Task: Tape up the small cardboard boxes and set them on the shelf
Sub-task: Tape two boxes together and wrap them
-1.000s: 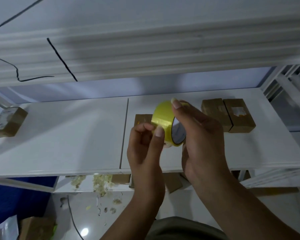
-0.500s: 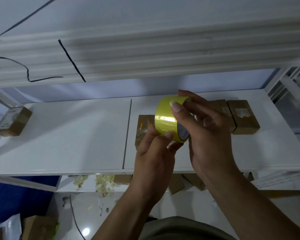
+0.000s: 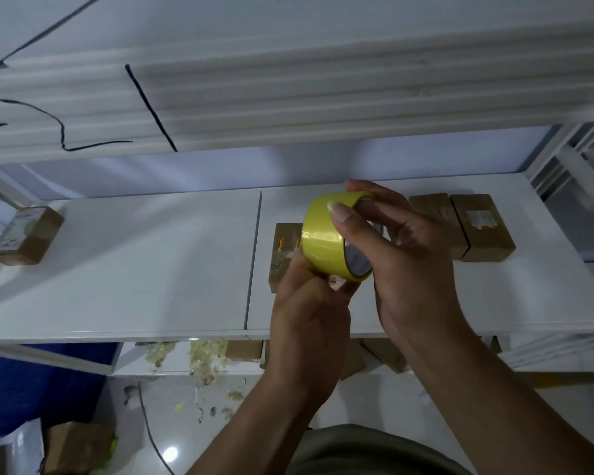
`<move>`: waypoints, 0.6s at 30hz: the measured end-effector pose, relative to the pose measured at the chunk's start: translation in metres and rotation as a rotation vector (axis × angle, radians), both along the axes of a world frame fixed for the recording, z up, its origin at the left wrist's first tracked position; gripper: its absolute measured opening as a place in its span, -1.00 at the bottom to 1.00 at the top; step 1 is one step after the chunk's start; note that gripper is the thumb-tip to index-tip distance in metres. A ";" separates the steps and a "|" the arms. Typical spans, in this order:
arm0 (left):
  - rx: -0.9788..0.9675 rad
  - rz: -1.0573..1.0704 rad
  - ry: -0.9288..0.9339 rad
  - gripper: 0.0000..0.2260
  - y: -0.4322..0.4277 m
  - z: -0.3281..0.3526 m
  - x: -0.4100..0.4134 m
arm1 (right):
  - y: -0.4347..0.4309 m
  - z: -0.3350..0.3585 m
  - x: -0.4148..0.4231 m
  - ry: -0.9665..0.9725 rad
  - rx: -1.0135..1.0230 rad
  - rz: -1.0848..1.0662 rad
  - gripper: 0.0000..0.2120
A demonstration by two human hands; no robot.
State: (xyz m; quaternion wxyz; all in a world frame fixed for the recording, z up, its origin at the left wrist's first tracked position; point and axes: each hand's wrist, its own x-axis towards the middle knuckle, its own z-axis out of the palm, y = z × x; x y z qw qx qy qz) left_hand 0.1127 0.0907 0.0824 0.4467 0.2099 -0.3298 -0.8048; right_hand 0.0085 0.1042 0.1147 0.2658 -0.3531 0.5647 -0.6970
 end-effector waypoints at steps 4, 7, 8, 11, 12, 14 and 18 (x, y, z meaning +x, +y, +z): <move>0.048 0.033 -0.059 -0.58 0.002 0.001 0.000 | 0.001 0.000 -0.001 -0.007 0.004 0.013 -0.85; 0.076 0.096 -0.127 -0.65 0.003 -0.001 0.000 | 0.002 -0.003 0.000 -0.032 0.035 0.012 -0.80; 0.073 0.111 -0.145 -0.66 0.003 -0.002 0.000 | 0.002 -0.003 0.000 -0.049 0.042 0.015 -0.78; 0.048 0.129 -0.150 -0.63 0.005 -0.002 0.000 | 0.003 -0.002 0.003 -0.072 0.052 0.012 -0.71; 0.049 0.134 -0.155 -0.62 0.004 -0.002 0.001 | 0.004 -0.001 0.005 -0.073 0.059 0.009 -0.69; 0.052 0.139 -0.150 -0.60 0.003 -0.003 0.002 | 0.004 -0.001 0.006 -0.072 0.075 0.003 -0.67; 0.033 0.132 -0.129 -0.61 0.004 -0.004 0.002 | 0.006 -0.003 0.008 -0.036 0.085 0.008 -0.71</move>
